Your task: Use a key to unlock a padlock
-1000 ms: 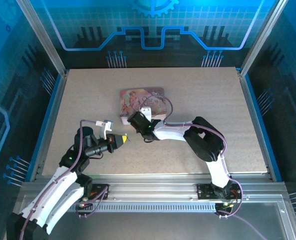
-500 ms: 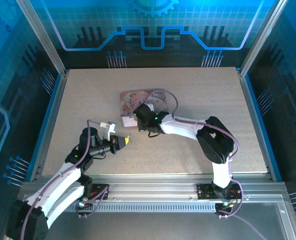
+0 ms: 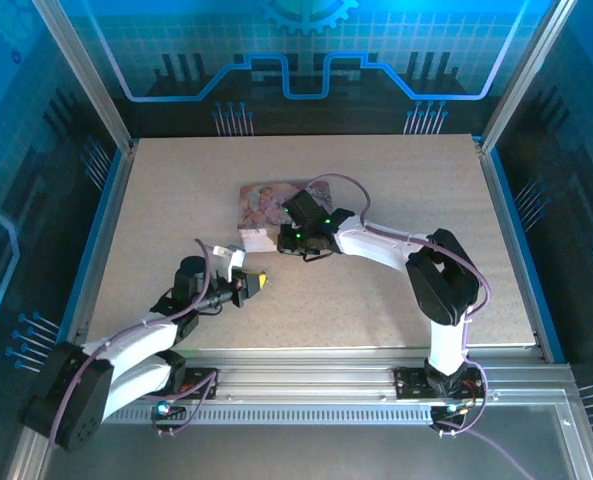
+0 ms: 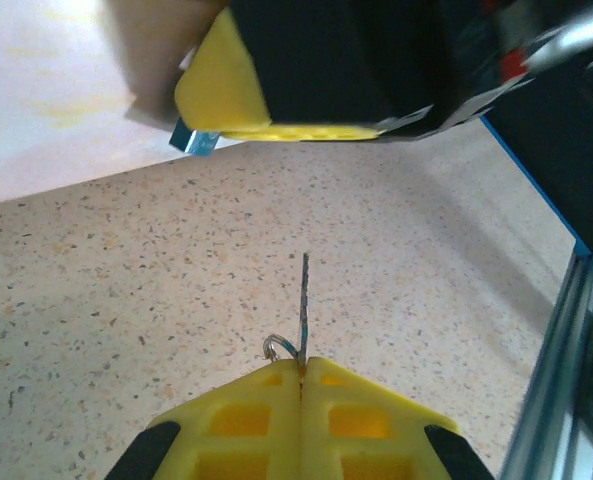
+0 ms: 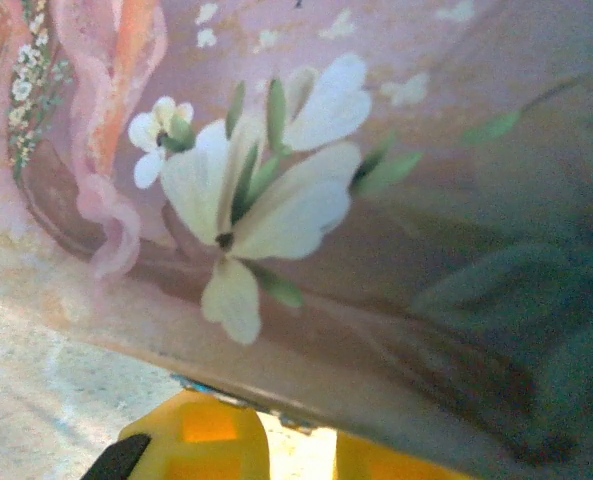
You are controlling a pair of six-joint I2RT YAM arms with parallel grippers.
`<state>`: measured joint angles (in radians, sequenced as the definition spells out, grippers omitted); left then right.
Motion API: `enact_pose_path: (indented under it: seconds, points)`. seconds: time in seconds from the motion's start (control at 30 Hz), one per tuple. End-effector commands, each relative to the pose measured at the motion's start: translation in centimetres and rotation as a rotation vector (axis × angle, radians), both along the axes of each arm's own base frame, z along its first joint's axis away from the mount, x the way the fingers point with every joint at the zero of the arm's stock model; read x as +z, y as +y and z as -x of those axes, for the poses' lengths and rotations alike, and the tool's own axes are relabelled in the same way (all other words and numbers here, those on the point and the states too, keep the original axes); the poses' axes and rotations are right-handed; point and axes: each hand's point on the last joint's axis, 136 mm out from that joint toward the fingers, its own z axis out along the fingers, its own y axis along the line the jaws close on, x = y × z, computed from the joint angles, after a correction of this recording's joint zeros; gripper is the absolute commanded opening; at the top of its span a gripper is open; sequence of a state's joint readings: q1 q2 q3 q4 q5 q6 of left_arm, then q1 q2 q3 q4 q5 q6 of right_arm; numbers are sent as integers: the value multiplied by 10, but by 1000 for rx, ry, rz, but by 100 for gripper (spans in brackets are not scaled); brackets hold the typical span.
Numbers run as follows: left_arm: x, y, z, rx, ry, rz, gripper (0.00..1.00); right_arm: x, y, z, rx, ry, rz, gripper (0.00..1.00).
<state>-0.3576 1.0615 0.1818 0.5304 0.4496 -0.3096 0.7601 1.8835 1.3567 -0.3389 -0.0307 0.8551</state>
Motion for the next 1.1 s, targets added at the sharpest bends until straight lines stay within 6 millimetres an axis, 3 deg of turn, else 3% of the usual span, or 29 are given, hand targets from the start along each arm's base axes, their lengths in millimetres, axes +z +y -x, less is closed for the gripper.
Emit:
enact_pose_path:
  seconds: [0.0,0.4,0.73,1.07]
  points:
    - [16,-7,-9,-25,-140,30,0,38,14,1,19,3,-179,0]
    - [14,-9,-27,-26,-281,26,0,61,10,1,34,66,-317,0]
    - [8,-11,-40,-35,-261,115,0,81,1,-1,51,103,-394,0]
    - [36,-18,-40,-76,-308,178,0,94,-2,1,76,128,-451,0]
